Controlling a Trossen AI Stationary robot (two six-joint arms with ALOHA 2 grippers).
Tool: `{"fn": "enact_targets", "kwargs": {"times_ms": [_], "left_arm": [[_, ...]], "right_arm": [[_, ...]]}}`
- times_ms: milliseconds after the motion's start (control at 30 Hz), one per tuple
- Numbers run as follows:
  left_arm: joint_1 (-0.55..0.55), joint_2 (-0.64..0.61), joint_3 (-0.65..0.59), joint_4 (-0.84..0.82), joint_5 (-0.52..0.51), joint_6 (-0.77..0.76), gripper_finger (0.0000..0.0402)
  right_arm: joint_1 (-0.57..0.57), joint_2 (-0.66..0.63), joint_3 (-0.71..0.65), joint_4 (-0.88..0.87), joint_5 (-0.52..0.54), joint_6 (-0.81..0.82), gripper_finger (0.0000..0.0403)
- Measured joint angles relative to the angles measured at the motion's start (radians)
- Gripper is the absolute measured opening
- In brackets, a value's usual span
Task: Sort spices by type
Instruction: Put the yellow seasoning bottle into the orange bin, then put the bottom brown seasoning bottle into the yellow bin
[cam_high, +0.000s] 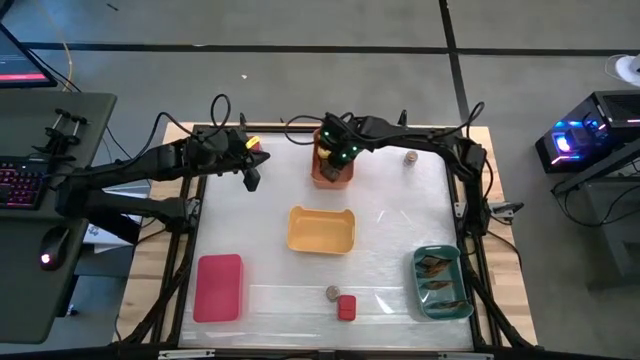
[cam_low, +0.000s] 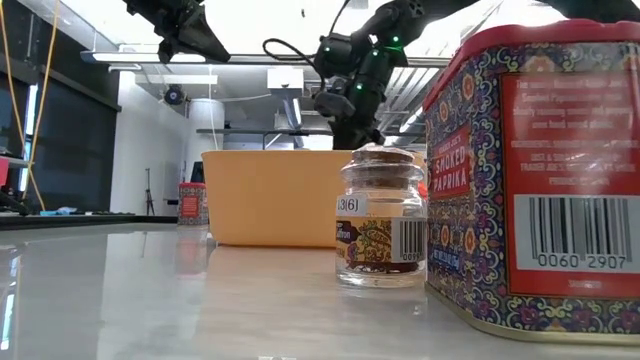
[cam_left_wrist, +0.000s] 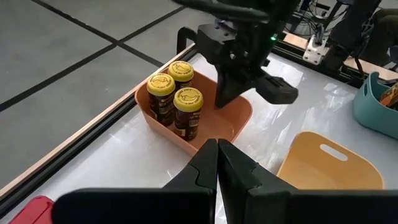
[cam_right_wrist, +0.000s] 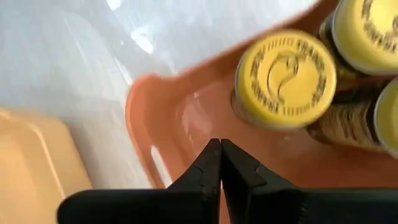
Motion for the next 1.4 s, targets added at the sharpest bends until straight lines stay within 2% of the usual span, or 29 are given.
{"fn": "enact_targets", "kwargs": {"times_ms": [400,600,767,1000,1167,1300,1400], "left_arm": [[0.000,0.000,0.000,-0.001,0.000,-0.001,0.0000],[0.005,0.000,0.000,-0.002,-0.002,0.000,0.0000],[0.012,0.000,0.000,-0.002,-0.005,0.001,0.0000],[0.012,0.000,0.000,-0.002,-0.007,0.001,0.0000],[0.012,0.000,0.000,-0.004,-0.007,0.009,0.0000],[0.012,0.000,0.000,-0.011,-0.006,0.029,0.0000],[0.012,0.000,0.000,-0.023,0.038,0.073,0.0000]], "right_arm": [[-0.003,0.042,0.000,0.128,0.044,0.035,0.0000],[-0.004,0.048,0.000,0.180,0.102,0.039,0.0000],[-0.005,0.048,0.000,0.206,0.101,0.031,0.0000],[-0.002,0.001,0.000,0.151,-0.121,0.015,0.0000],[0.026,-0.063,0.000,0.108,-0.225,-0.039,0.0000],[0.080,-0.119,0.000,0.097,-0.374,-0.038,0.0000],[0.153,-0.148,0.000,0.109,-0.415,0.018,0.0000]]}}
